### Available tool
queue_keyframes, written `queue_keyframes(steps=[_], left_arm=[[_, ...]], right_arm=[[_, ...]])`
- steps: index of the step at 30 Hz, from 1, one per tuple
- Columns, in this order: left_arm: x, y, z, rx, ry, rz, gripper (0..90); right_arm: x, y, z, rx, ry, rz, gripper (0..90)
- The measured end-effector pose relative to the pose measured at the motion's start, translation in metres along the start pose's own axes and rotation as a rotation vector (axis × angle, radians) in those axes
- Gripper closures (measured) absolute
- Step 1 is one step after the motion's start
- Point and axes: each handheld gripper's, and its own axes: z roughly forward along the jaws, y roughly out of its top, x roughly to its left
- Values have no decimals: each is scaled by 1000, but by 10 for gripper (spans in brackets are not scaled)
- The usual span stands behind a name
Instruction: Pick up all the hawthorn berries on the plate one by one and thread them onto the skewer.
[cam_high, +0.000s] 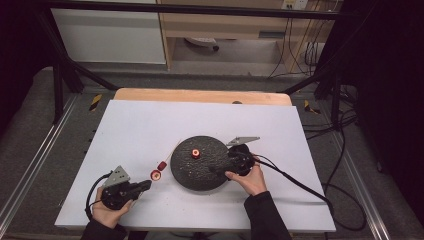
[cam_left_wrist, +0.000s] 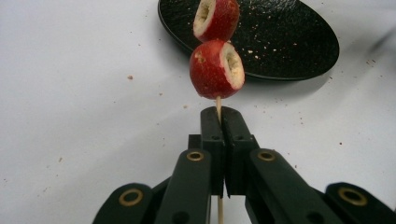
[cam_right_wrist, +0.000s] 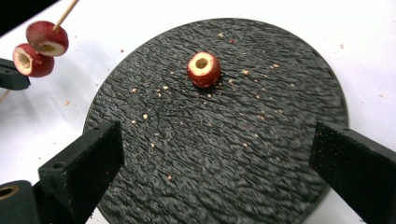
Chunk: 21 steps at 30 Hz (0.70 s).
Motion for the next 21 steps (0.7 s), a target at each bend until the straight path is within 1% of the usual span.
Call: queue_keyframes(steps=[3, 5, 7, 11, 12, 15, 19, 21], left_arm=[[1, -1, -2, 2, 1, 0, 881], [2, -2, -2, 7, 7, 2, 880], [3, -2, -3, 11, 11, 5, 881], [4, -2, -4, 13, 13, 4, 881], [4, -2, -4, 13, 13, 4, 881], [4, -2, -4, 14, 14, 2, 881], [4, -2, -3, 15, 13, 3, 881], [4, -2, -3, 15, 14, 2, 881]], right_arm=[[5, 10, 6, 38, 6, -24, 57], [7, 17, 10, 64, -1, -37, 59], [10, 24, 13, 89, -2, -41, 65], [12, 37, 22, 123, -24, -62, 79], [13, 41, 25, 140, -29, -66, 89], [15, 48, 32, 169, -43, -71, 106], [16, 55, 44, 191, -46, -78, 144], [15, 58, 49, 199, -51, -64, 167]])
